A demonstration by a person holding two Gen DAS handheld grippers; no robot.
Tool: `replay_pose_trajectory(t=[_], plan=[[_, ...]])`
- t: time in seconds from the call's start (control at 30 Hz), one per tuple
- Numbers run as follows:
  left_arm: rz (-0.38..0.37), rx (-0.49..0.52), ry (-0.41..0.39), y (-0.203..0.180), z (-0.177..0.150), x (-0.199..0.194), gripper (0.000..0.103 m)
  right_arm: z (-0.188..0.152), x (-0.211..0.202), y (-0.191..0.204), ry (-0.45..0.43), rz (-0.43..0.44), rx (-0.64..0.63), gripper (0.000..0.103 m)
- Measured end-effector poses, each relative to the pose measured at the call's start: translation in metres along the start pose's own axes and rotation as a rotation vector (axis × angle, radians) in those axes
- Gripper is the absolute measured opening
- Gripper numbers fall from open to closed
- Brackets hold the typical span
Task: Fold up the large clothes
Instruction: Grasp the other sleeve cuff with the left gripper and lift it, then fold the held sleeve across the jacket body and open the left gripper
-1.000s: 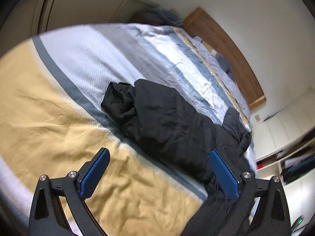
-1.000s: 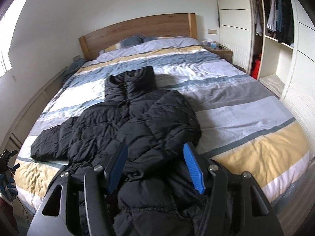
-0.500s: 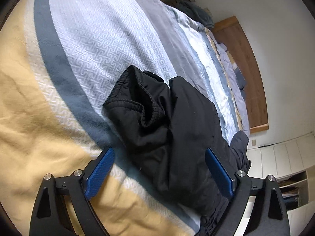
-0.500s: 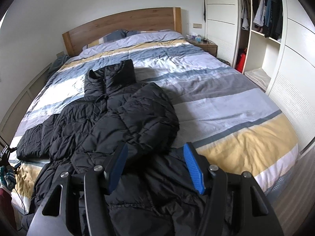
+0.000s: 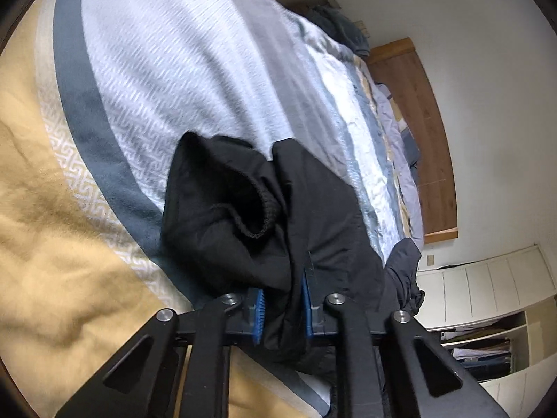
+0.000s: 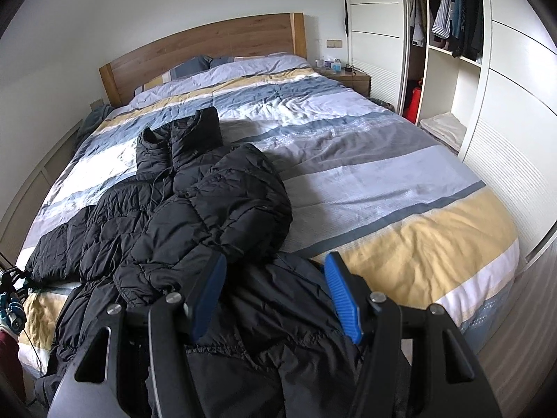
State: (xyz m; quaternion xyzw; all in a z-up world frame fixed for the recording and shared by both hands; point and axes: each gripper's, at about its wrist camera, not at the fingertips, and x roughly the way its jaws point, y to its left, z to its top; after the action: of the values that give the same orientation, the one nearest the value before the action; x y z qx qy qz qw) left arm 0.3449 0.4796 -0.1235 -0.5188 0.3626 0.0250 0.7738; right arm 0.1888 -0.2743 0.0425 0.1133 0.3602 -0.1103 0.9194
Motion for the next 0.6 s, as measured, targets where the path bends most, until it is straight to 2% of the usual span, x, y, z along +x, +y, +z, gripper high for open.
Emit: replay_pose_trajectory(t=[0.3,0.6], plan=[[0.005,0.162,-0.05,-0.07,-0.023,-0.035,0.014,-0.005,-0.023,-0.017,-0.045,0.05,0.023,0.057],[-0.051,0.39,-0.067,-0.182,-0.076,-0.058,0.013,-0.013,-0.051,-0.037,-0.109,0.101,0.035,0.057]])
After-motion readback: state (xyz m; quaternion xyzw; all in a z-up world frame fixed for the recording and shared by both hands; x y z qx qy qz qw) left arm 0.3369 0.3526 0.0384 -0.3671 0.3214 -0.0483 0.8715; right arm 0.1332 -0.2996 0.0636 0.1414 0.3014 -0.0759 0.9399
